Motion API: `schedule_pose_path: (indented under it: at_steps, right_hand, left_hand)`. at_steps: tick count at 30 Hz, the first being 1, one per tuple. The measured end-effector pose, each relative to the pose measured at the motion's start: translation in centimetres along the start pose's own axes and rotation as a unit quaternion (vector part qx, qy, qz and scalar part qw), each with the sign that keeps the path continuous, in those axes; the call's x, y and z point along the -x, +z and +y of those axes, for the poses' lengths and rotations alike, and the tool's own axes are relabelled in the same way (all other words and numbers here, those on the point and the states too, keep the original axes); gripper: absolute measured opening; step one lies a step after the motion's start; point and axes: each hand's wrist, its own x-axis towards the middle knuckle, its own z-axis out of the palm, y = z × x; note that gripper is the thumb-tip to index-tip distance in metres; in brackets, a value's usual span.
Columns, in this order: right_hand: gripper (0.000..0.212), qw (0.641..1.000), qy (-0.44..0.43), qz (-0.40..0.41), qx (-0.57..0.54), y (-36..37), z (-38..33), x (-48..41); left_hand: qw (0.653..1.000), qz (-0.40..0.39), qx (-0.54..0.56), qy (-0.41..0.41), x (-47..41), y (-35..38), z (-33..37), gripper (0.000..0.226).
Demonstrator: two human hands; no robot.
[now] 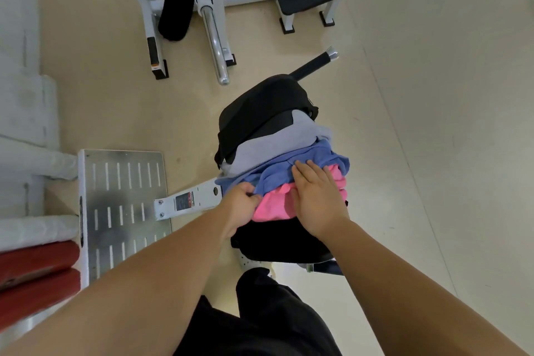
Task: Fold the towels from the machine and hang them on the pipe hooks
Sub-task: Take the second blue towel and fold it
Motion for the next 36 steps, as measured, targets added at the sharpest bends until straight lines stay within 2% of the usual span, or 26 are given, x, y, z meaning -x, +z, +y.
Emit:
schedule_pose_path:
  at_steps: [4,6,9,14,16,18,23,26,30,32,34,36]
  right_hand:
    - [0.047,0.999,0.016,0.042,-0.011,-0.8,0.2,0.2]
    - [0.056,0.996,0.024,0.077,-0.024,-1.7,-0.3,0.4]
    - [0.052,0.991,0.007,0.124,-0.041,-3.5,-1.7,0.8]
    - [0.048,0.978,-0.119,0.121,-0.125,-6.0,-3.5,1.0]
    - [0.033,0.964,-0.164,0.109,-0.181,-7.6,-3.9,1.0]
    - [0.009,0.951,-0.170,0.128,-0.224,-9.9,-4.4,1.4]
    - [0.015,0.928,-0.182,0.158,-0.283,-15.1,-6.3,3.0]
    - [0.017,0.915,-0.172,0.167,-0.325,-17.7,-8.7,3.5]
    - [0.019,0.904,-0.189,0.157,-0.351,-19.7,-11.6,3.8]
    - [0.017,0.888,-0.189,0.149,-0.393,-20.2,-12.6,4.0]
    - [0.017,0.876,-0.186,0.117,-0.429,-20.5,-13.6,4.0]
    - [0.009,0.885,-0.193,0.065,-0.418,-20.3,-14.6,3.6]
  left_hand:
    - [0.996,0.066,-0.026,0.053,1.4,-1.3,0.8,0.011]
    - [0.991,0.082,-0.053,0.097,2.5,-2.4,1.6,0.016]
    - [0.975,0.073,-0.103,0.182,5.1,-4.2,3.5,0.005]
    - [0.946,0.028,-0.157,0.281,9.8,-6.6,7.0,0.008]
    - [0.939,0.033,-0.146,0.310,11.2,-7.5,8.1,0.013]
    - [0.939,0.046,-0.131,0.314,12.3,-8.7,8.9,0.015]
    - [0.961,0.045,-0.016,0.274,14.8,-10.4,9.8,0.010]
    - [0.965,0.057,0.020,0.254,15.8,-10.3,9.3,0.019]
    - [0.952,0.109,0.148,0.245,16.4,-10.9,8.1,0.009]
    - [0.942,0.150,0.199,0.226,16.5,-12.2,7.1,0.013]
    - [0.930,0.184,0.233,0.216,17.0,-14.1,5.7,0.015]
    - [0.922,0.223,0.234,0.212,17.8,-16.3,4.4,0.019]
